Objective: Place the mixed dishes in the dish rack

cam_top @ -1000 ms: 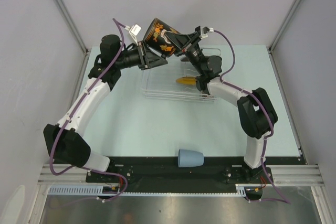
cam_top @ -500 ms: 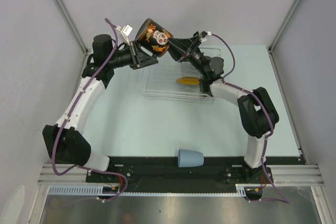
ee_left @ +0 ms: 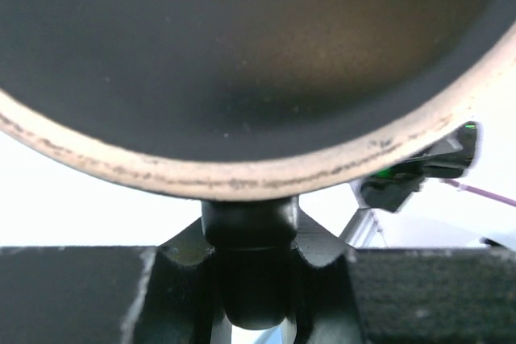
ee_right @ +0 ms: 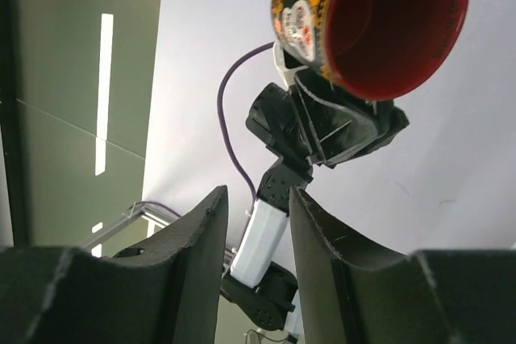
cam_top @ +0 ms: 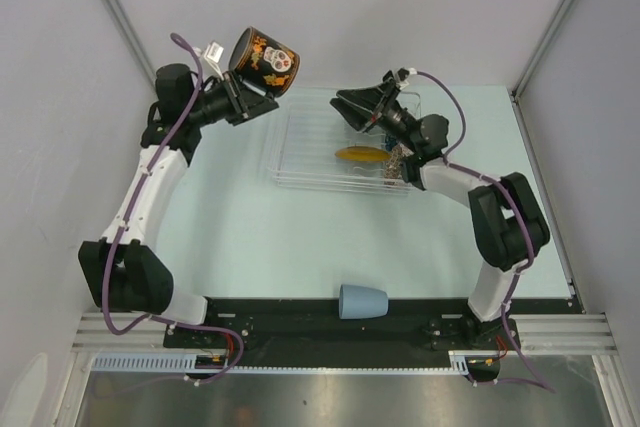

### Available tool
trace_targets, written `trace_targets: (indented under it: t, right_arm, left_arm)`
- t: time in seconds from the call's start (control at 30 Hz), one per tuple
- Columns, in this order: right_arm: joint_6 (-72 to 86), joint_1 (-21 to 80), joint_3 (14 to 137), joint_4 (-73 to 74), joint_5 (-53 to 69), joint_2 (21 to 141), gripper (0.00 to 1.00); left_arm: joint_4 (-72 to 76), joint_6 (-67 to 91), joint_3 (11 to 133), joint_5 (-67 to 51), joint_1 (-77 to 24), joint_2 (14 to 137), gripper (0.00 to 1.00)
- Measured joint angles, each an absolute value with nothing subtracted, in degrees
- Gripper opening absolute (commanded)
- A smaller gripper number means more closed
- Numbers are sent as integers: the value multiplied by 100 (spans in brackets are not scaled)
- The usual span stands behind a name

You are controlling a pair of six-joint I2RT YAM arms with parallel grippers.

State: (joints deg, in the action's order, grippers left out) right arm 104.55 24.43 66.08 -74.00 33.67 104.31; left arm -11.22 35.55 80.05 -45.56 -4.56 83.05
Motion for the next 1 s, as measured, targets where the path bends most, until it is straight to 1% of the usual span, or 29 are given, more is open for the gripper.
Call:
trace_targets:
  t: [0.17, 0.37, 0.6, 0.77, 1.0]
  right_arm:
    - [10431, 2034, 6263, -7397, 3726, 9861, 41]
    - [9961, 1435, 6184, -7325, 4209, 8790, 42]
    - [8753, 913, 6132, -6274, 4801, 7249, 41]
    - [8154, 812, 5819, -5631, 5039, 6770, 40]
    - [7760, 545, 5238, -4851, 5107, 6685, 39]
  left_arm:
    - [-1691, 2974, 8241, -4051, -633, 8436, 0]
    - [-2112, 2200, 8696, -3328, -1083, 9137, 0]
    - [-2204, 1664, 9153, -2445, -1527, 10287, 0]
    - [-2231, 1396, 9155, -1726, -1796, 10680, 0]
    - [-2329, 1046, 9511, -1041, -1977, 11093, 0]
